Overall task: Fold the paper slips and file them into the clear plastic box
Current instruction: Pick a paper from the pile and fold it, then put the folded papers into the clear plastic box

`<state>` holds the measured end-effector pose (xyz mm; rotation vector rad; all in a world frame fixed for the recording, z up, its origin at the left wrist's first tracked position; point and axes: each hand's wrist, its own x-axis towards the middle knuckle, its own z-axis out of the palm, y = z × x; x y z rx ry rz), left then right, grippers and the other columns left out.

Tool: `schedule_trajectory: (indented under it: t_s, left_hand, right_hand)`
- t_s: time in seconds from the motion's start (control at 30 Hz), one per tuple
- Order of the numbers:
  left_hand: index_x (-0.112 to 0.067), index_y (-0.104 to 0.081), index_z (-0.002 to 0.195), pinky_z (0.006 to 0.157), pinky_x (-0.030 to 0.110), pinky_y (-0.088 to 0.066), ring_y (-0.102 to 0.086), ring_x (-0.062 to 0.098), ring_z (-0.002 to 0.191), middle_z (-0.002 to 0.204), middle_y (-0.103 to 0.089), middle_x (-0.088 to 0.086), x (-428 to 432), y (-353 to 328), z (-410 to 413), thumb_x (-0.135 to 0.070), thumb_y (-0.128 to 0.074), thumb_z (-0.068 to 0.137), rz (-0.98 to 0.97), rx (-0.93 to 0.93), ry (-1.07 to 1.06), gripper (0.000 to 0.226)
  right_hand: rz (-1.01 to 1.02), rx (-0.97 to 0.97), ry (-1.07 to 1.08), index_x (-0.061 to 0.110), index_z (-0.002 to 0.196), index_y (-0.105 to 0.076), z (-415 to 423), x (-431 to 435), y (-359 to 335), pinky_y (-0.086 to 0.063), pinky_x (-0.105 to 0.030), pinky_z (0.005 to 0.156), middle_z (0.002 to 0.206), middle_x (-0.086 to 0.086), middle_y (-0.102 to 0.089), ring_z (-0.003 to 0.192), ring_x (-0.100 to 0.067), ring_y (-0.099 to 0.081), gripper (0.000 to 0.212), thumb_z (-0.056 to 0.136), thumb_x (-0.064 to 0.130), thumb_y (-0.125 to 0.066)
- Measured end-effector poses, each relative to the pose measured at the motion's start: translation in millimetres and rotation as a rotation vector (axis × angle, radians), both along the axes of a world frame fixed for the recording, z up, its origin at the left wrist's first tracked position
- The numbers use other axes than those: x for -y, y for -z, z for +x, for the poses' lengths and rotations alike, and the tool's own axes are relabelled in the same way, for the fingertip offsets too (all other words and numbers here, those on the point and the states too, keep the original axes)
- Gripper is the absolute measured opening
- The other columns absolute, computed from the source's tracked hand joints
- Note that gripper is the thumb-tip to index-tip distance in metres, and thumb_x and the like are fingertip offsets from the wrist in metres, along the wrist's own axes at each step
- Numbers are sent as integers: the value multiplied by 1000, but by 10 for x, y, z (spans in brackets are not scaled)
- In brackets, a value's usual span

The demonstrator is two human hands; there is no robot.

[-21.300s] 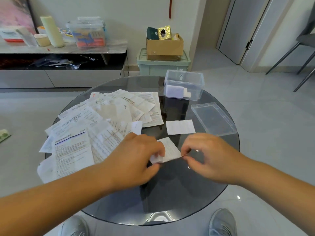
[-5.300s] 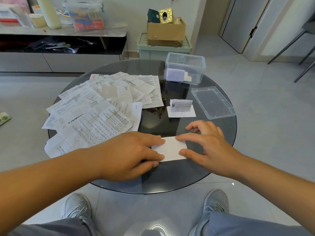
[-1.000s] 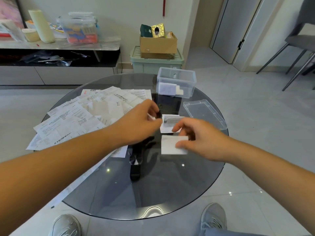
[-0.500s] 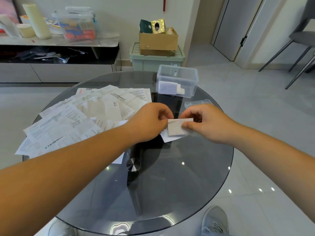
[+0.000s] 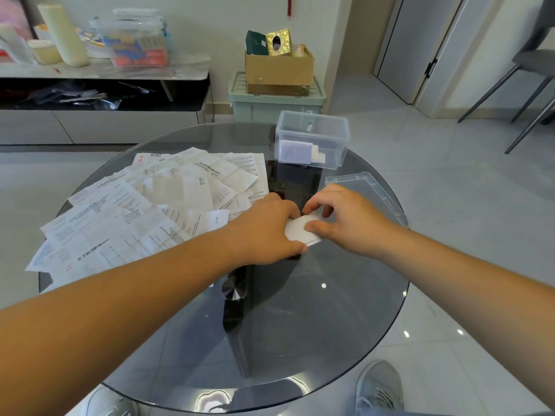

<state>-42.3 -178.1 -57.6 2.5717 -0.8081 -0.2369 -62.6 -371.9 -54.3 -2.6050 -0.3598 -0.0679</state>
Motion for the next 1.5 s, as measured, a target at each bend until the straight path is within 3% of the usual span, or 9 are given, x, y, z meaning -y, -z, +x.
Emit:
schedule_trajectory:
  t_s: [0.17, 0.27, 0.43, 0.67, 0.8, 1.0, 1.2, 1.4, 1.5]
  left_hand:
    - [-24, -63, 124, 88, 32, -51, -55, 13, 100, 115, -62, -3, -4, -23, -14, -49, -74, 81, -31, 92, -2, 50]
    - [-25, -56, 128, 88, 36, -54, -57, 14, 104, 119, -62, -5, -32, -63, -44, -47, -72, 83, -30, 136, 29, 52]
    - [-28, -59, 111, 81, 28, -52, -54, 10, 96, 106, -59, -9, -94, -54, -41, -49, -67, 86, -3, 207, 84, 33]
    - [-30, -67, 118, 78, 24, -48, -51, 8, 97, 108, -57, -9, -129, -11, -53, -55, -55, 93, 95, 274, 156, 37]
    - [-30, -69, 112, 82, 28, -50, -55, 12, 99, 110, -58, -9, -87, -56, -41, -46, -62, 94, 82, 184, 81, 26]
    - [-18, -62, 122, 92, 35, -54, -62, 19, 100, 114, -66, -1, 117, -268, 113, -28, -76, 85, 188, -87, 6, 40]
    - [-17, -64, 113, 81, 29, -51, -62, 19, 89, 102, -67, -1, 189, -393, 260, -34, -81, 81, 306, -198, 30, 41]
    - [-21, -62, 108, 83, 27, -53, -59, 12, 83, 95, -64, -6, 151, -345, 266, -33, -85, 78, 187, -204, -4, 39]
    - [-22, -61, 100, 70, 21, -48, -58, 12, 79, 88, -60, -9, 110, -326, 256, -28, -85, 77, 94, -209, -21, 34]
  right_hand:
    - [-162, 135, -102, 25, 95, -68, -16, -25, 51, -48, -43, 85, 100, 7, -64, 96, -19, -50, 5, 90, 26, -68]
    - [-217, 158, -168, 22, 97, -74, -52, 20, 86, -49, -44, 85, 109, 7, -68, 97, -21, -54, 12, 92, 25, -64]
    - [-230, 111, -185, 26, 106, -76, -127, 88, 66, -46, -42, 95, 122, 8, -64, 111, -16, -53, 19, 95, 34, -62]
    - [-311, 125, -207, 26, 107, -76, -160, 57, 39, -47, -42, 90, 116, 5, -63, 107, -19, -53, 21, 96, 36, -62]
    - [-332, 95, -212, 24, 107, -75, -159, 23, 7, -47, -37, 89, 115, 4, -61, 107, -19, -53, 21, 96, 36, -61]
    - [-288, -115, -176, 26, 105, -67, -7, -60, -218, -46, -31, 84, 98, 13, -49, 96, -11, -48, 23, 86, 37, -74]
    - [-169, -233, -146, 25, 102, -61, 102, -81, -322, -52, -32, 78, 99, 14, -59, 91, -10, -58, 36, 75, 32, -84]
    - [-89, -287, -110, 26, 98, -63, 135, -73, -317, -55, -35, 81, 100, 13, -61, 91, -9, -61, 37, 71, 30, -88]
    - [-52, -295, -89, 25, 98, -61, 141, -89, -304, -52, -27, 76, 99, 15, -58, 89, -7, -59, 38, 71, 26, -89]
